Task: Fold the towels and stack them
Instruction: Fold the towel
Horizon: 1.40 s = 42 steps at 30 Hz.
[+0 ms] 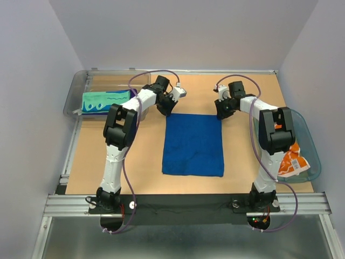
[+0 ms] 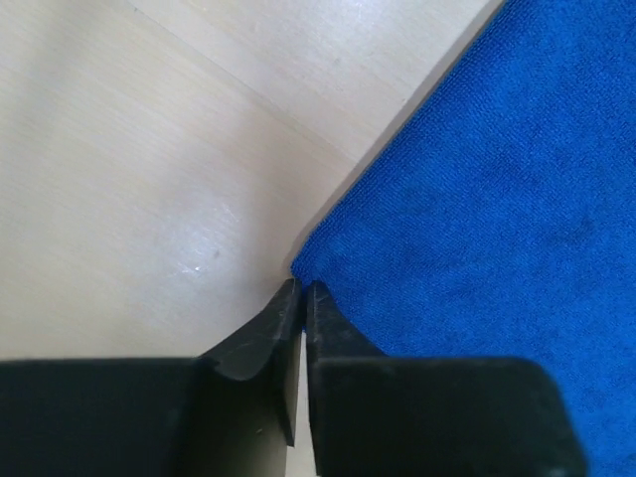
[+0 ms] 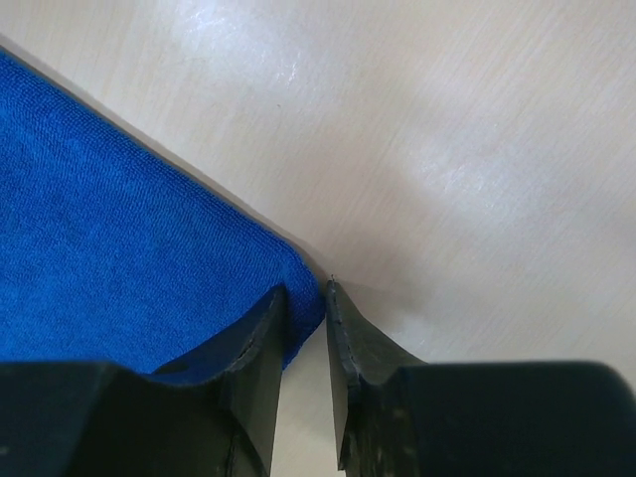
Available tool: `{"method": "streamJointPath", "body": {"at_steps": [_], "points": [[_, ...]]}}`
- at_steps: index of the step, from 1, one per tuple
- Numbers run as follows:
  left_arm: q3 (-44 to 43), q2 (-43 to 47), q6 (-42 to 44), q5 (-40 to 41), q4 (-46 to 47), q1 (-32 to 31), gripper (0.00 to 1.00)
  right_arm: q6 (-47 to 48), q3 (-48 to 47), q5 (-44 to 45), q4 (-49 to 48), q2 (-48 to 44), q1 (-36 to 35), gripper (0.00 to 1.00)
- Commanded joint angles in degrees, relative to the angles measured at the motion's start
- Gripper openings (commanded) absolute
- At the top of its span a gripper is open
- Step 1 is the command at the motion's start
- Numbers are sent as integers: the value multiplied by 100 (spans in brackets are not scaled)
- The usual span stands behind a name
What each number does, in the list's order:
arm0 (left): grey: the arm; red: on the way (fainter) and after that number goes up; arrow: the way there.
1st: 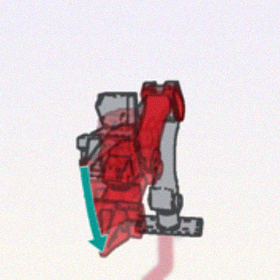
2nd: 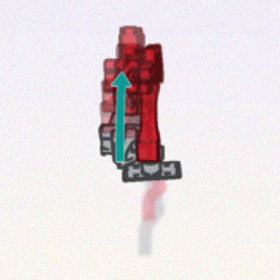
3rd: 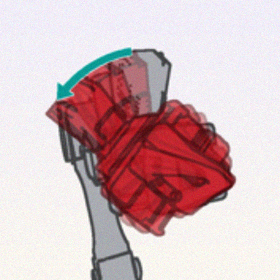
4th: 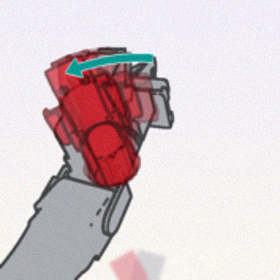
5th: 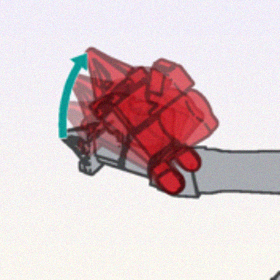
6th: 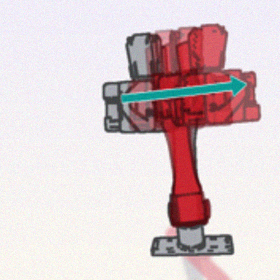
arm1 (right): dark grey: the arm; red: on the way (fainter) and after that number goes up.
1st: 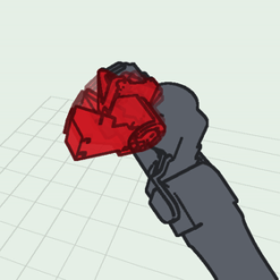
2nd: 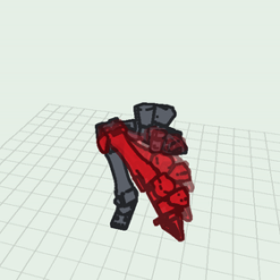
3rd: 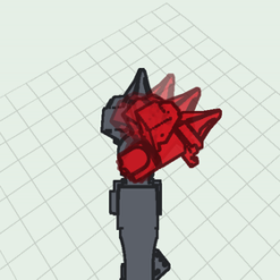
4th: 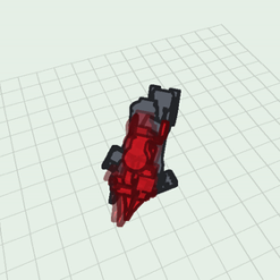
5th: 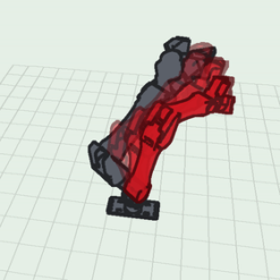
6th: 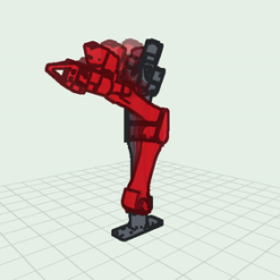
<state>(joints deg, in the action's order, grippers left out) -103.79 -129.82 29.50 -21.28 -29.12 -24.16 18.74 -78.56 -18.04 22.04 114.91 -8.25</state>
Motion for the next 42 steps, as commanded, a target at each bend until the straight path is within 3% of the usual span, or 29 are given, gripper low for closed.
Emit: {"method": "streamJointPath", "body": {"at_steps": [1, 3, 8, 15, 21, 27, 36, 42], "points": [[-80, -307, 47, 168, -454, 8, 1, 103, -97, -33, 450, 479, -1, 28], [-89, -333, 56, 185, -454, 17, 0, 138, -202, -24, 485, 558, -1, 27], [-151, -290, 91, 221, -384, 43, 0, 200, -493, 99, 494, 699, -1, 1], [121, 569, -75, 704, 607, 78, 0, 209, -950, 187, 459, 287, 8, 0], [1114, 1748, -374, 1099, 1971, 70, 0, 174, -862, 389, 126, -495, -1, 0], [1660, 2575, -541, 1152, 2385, 8, 0, 60, -335, 355, -350, -1436, -19, 1], [2459, 3971, -682, 1494, 2815, -562, 0, -64, 393, -15, -552, -2973, -54, 1], [3416, 5718, -796, 2345, 3237, -1238, 0, -81, 1218, -278, -526, -4684, -54, 1]]}}
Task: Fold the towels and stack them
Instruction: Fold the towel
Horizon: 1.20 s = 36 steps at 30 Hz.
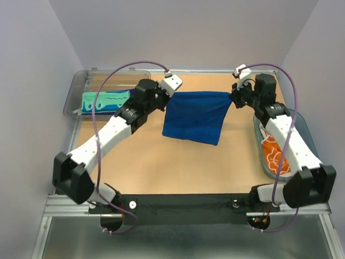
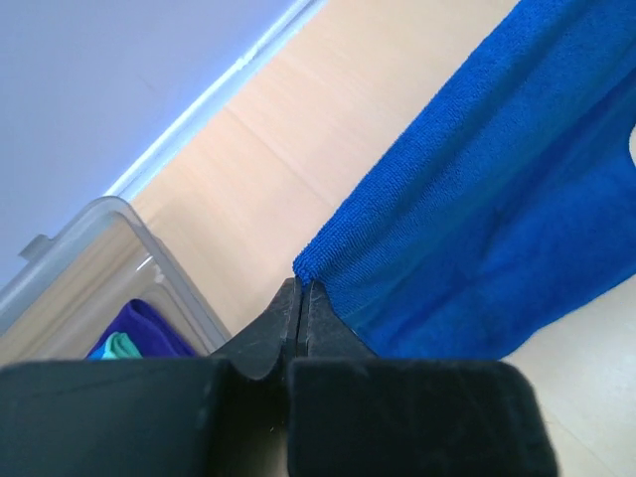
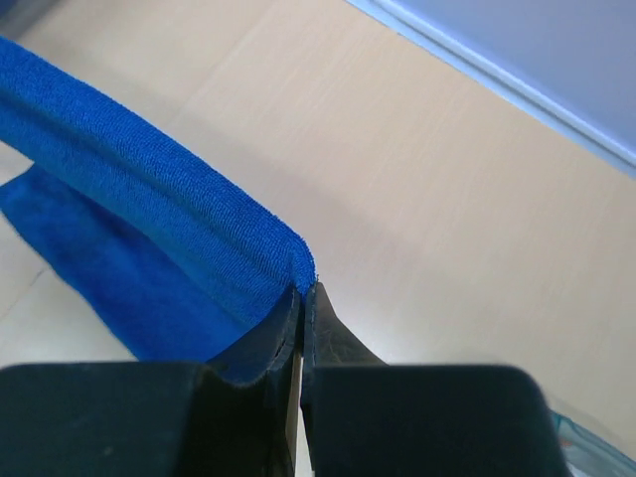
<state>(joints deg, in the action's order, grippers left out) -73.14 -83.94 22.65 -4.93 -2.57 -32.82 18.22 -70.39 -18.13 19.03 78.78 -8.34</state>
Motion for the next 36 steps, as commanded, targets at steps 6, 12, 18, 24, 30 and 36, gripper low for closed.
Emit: {"method": "streamJointPath", "body": {"at_steps": [6, 12, 18, 24, 30, 36], "points": [[1144, 2460, -208, 1205, 767, -1041, 0, -152, 1123, -647, -180, -2708, -54, 0], [1452, 3638, -446, 968, 635, -1508, 0, -293, 1520, -1042, 275, -3905, -54, 1], [1417, 3780, -622, 537, 485, -1543, 0, -240, 1230, -1500, 725, -3977, -45, 1], [1338, 2580, -868, 1134, 573, -1439, 0, -328, 896, -1186, 699, -2934, -45, 1], [742, 900, -1097, 519, 837, -252, 0, -284, 851, -492, -124, -1491, -45, 1], [-664, -929, -631, 537, 820, 144, 0, 181, 351, 221, -1004, 452, -36, 1]]}}
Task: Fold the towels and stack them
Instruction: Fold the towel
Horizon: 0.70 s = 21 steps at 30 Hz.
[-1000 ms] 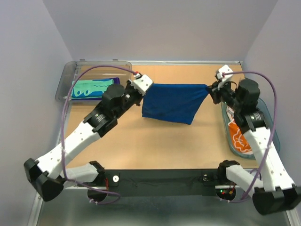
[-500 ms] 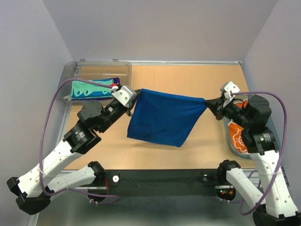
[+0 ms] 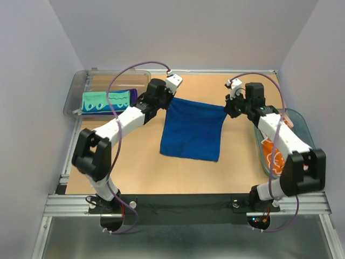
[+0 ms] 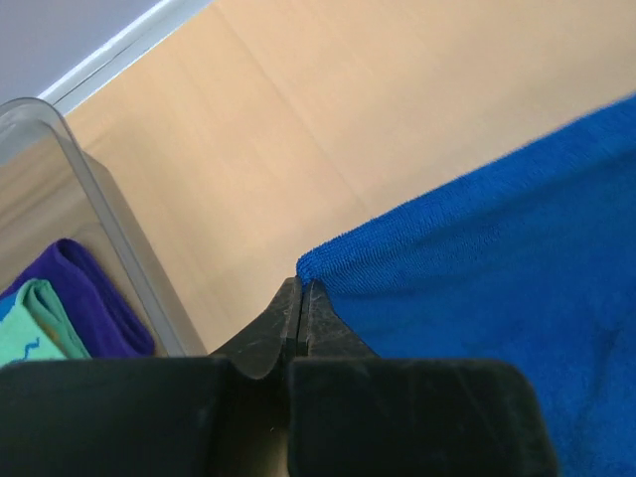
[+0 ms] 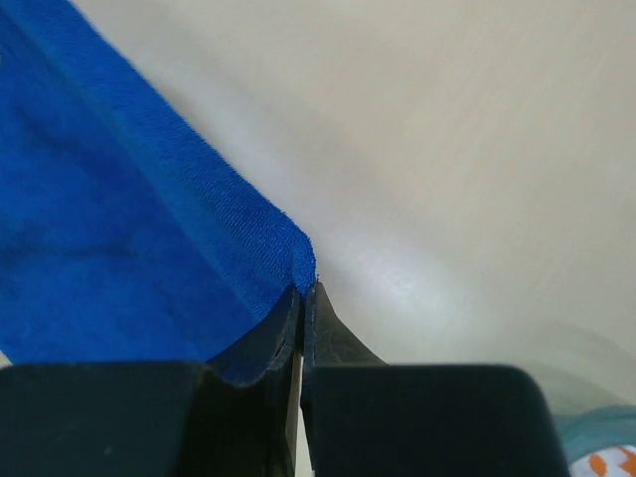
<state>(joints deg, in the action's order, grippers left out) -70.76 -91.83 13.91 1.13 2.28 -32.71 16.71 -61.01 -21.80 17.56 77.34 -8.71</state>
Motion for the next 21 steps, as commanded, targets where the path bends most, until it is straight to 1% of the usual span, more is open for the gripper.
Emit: {"method": "streamJointPath", "body": {"at_steps": [1, 2, 3, 5, 6, 10, 15, 17, 20, 21], "points": [[-1078, -542, 357, -86, 273, 238, 0, 463, -779, 650, -938, 789, 1, 1], [-1385, -729, 427, -86, 212, 273, 0, 534, -850, 694, -1000, 1148, 10, 0], [-1509, -1035, 454, -86, 124, 343, 0, 587, -990, 738, -1087, 1291, 10, 1], [-1773, -1292, 568, -279, 44, 405, 0, 710, -1096, 739, -1132, 1555, 18, 1], [-1818, -1467, 577, -297, 9, 432, 0, 754, -1140, 704, -1150, 1765, 10, 1], [-1828, -1758, 621, -542, -9, 572, 0, 799, -1141, 519, -1176, 2048, 10, 1], [-1397, -1628, 727, -798, -44, 573, 0, 667, -816, 291, -1202, 1908, 10, 1], [-1265, -1522, 692, -737, -96, 573, 0, 536, -693, 229, -1202, 1785, 10, 1], [-1055, -1390, 578, -736, -220, 573, 0, 317, -395, -112, -1185, 1575, 10, 1], [-1019, -1320, 543, -737, -394, 573, 0, 246, -246, -192, -1185, 1513, 10, 1]]}}
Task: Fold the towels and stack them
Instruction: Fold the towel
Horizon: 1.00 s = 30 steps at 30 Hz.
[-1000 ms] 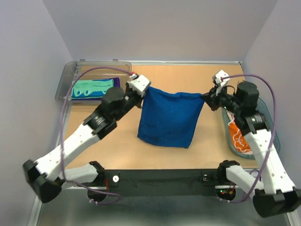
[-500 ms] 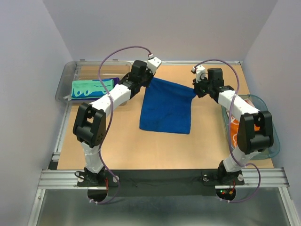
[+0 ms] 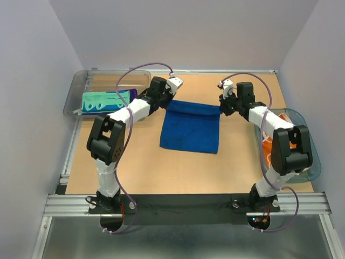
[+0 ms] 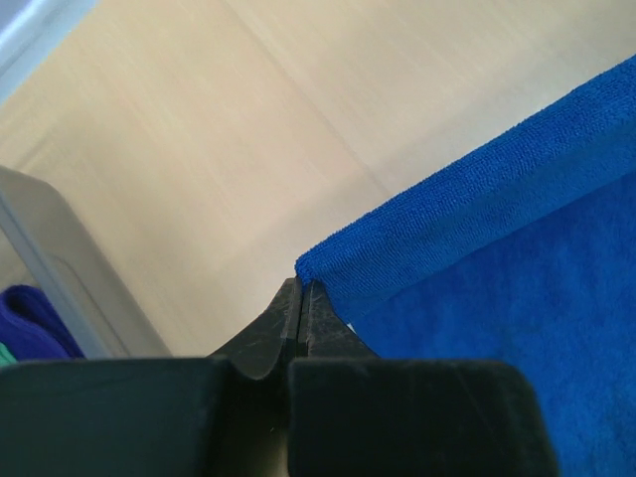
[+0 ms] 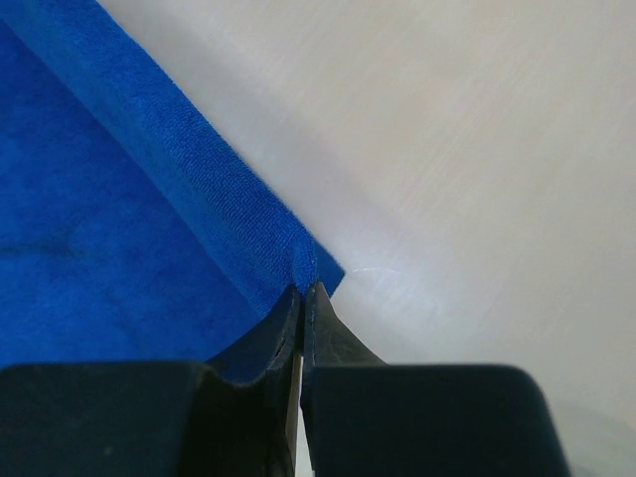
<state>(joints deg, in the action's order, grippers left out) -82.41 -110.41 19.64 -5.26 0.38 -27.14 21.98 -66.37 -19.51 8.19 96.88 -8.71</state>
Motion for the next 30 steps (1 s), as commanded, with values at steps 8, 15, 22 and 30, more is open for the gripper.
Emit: {"method": "streamJointPath", "body": {"at_steps": [8, 15, 22, 30], "points": [[647, 1030, -338, -98, -530, 15, 0, -1089, 993, -1020, -46, -1057, 1, 0], [963, 1345, -803, -160, -1093, -55, 0, -1520, 1284, -1126, 490, -1224, 1, 1], [1341, 1706, -1313, -388, -1409, -187, 0, -1794, 1390, -643, 702, -1409, 1, 1], [1693, 1883, -1577, -300, -1576, -292, 0, -2039, 1416, -598, 878, -1576, 1, 1]]}}
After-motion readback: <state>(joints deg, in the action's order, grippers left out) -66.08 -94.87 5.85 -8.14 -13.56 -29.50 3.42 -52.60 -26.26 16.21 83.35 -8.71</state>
